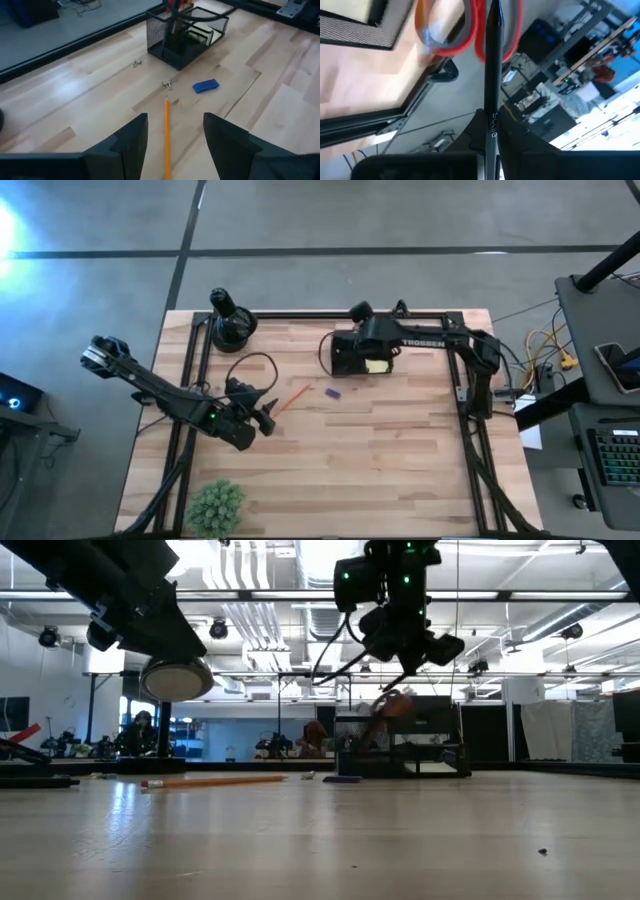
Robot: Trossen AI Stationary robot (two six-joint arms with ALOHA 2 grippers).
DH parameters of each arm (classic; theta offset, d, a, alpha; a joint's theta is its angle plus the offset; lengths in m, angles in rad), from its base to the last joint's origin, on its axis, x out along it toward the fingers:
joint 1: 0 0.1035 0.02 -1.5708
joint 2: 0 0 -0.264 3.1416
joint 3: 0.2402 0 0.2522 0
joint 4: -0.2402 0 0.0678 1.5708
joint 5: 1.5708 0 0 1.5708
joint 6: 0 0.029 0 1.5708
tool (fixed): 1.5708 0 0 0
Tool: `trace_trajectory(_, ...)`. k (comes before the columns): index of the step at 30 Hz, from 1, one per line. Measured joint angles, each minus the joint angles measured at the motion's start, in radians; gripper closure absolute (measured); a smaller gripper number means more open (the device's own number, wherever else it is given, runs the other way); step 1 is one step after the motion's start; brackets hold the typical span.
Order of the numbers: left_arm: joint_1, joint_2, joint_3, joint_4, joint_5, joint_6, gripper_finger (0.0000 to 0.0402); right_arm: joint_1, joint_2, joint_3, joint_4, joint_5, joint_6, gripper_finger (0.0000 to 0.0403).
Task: Pick and place office supplies into organizer
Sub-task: Put the top black pen into the desk organizer
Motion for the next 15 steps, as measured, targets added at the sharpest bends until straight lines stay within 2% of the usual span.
trace_trajectory(4, 0.000, 0.058, 0.001, 0.087, 0.007, 0.000, 0.0224, 0.068, -0.003, -0.003, -0.035, -0.014, 0.027, 0.0390)
trace_trajectory(9, -0.001, 0.110, 0.003, 0.270, 0.034, 0.001, 0.0224, 0.134, -0.012, -0.033, 0.006, -0.012, -0.037, 0.0390)
trace_trajectory(15, -0.003, 0.205, 0.003, 0.418, 0.068, 0.000, 0.0224, 0.134, -0.014, -0.038, 0.130, 0.076, -0.164, 0.0390)
